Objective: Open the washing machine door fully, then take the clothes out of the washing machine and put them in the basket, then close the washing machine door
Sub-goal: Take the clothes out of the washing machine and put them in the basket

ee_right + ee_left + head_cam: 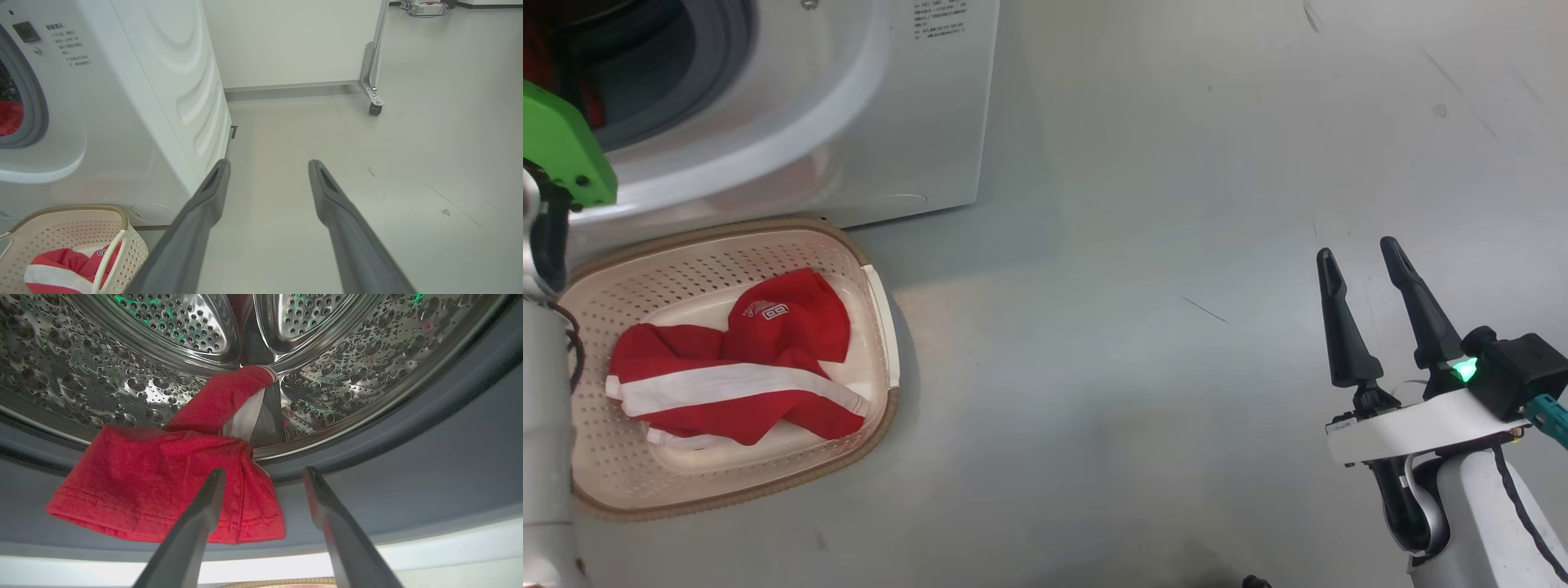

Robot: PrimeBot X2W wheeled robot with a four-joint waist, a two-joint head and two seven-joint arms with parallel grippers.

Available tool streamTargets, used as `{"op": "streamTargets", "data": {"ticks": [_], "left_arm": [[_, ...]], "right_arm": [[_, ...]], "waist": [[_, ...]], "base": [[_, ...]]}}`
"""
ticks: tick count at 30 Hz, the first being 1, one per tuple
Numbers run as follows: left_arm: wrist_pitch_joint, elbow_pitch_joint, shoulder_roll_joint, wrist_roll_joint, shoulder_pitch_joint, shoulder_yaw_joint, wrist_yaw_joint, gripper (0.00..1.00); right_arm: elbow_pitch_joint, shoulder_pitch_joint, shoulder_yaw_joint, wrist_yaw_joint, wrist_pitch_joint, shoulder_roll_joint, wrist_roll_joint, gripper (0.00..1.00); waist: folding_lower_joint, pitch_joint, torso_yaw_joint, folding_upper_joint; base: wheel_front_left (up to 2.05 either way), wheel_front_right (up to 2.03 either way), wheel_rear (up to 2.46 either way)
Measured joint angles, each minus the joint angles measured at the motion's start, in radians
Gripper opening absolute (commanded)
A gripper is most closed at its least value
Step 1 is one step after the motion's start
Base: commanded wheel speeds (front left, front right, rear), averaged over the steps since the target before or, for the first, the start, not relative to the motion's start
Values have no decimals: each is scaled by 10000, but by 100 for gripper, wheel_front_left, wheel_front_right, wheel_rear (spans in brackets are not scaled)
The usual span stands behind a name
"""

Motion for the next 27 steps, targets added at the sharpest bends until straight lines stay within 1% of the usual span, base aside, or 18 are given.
{"op": "streamTargets", "data": {"ticks": [3,9,16,22,27], "left_arm": [[284,215,130,2,-490,48,56,100],[775,777,142,-6,-1144,94,105,100],[849,1367,196,40,-1455,73,290,100],[754,1758,485,205,-1773,173,483,100],[673,2056,495,232,-1919,178,497,100]], "right_arm": [[-8,-140,0,0,0,15,6,100],[-10,-360,8,0,0,61,77,100],[25,-554,19,0,0,65,77,100],[81,-568,52,0,0,65,77,100],[125,-593,56,0,0,65,77,100]], "waist": [[0,269,-150,0],[1,752,-380,0],[1,1050,-515,0],[0,1137,-555,0],[1,1187,-568,0]], "base": [[0,0,0],[0,0,0],[0,0,0],[0,0,0],[0,0,0]]}}
